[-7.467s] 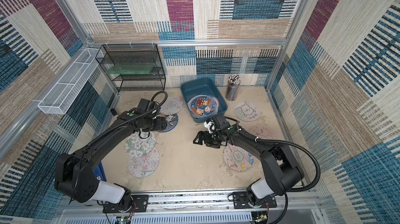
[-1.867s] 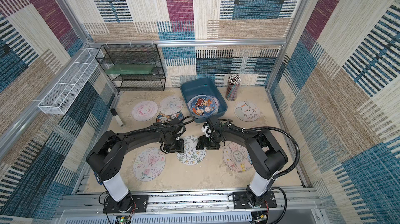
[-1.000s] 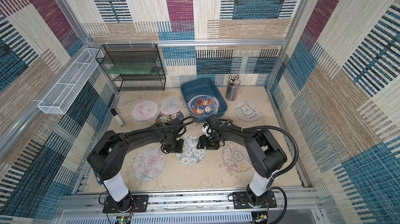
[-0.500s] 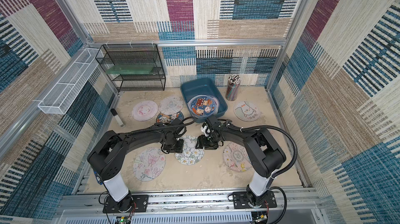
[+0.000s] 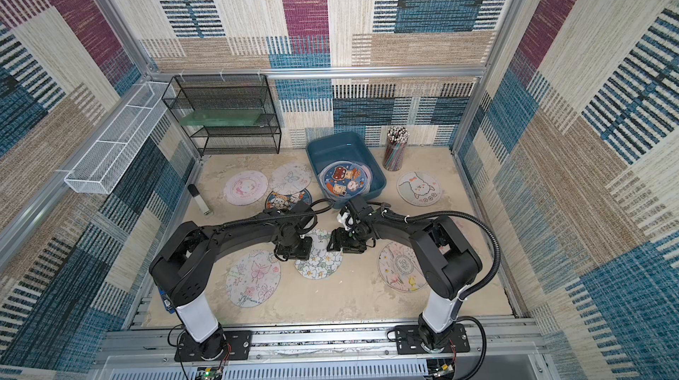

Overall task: Put the coasters into the storage box
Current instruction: Pick up the coaster from the center of the board.

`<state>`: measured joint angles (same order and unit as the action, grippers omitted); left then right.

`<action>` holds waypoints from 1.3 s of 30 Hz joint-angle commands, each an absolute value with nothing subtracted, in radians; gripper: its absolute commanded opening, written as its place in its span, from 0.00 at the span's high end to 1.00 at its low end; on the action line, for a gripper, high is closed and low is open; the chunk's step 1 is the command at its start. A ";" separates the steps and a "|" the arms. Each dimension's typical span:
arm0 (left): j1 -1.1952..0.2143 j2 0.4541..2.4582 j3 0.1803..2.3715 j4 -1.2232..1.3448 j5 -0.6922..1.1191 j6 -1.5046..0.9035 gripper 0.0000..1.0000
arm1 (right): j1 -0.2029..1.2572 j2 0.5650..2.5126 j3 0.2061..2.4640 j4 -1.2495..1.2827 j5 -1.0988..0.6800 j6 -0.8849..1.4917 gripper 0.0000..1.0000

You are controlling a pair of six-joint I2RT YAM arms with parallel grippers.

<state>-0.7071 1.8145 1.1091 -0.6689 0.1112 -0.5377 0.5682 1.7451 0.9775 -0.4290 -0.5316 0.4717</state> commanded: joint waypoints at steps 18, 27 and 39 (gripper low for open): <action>-0.707 1.789 1.099 -0.733 0.129 -0.545 0.49 | 0.559 1.719 0.932 -0.443 -0.508 0.460 0.32; -0.705 1.768 1.090 -0.730 0.118 -0.557 0.57 | 0.543 1.702 0.919 -0.459 -0.498 0.450 0.32; -0.706 1.765 1.107 -0.733 0.128 -0.561 0.81 | 0.539 1.691 0.920 -0.456 -0.502 0.450 0.32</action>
<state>-0.7071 1.7702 1.0973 -0.7166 0.1192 -0.5507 0.5388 1.7004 0.9226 -0.4324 -0.5373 0.4549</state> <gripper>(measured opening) 0.201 0.680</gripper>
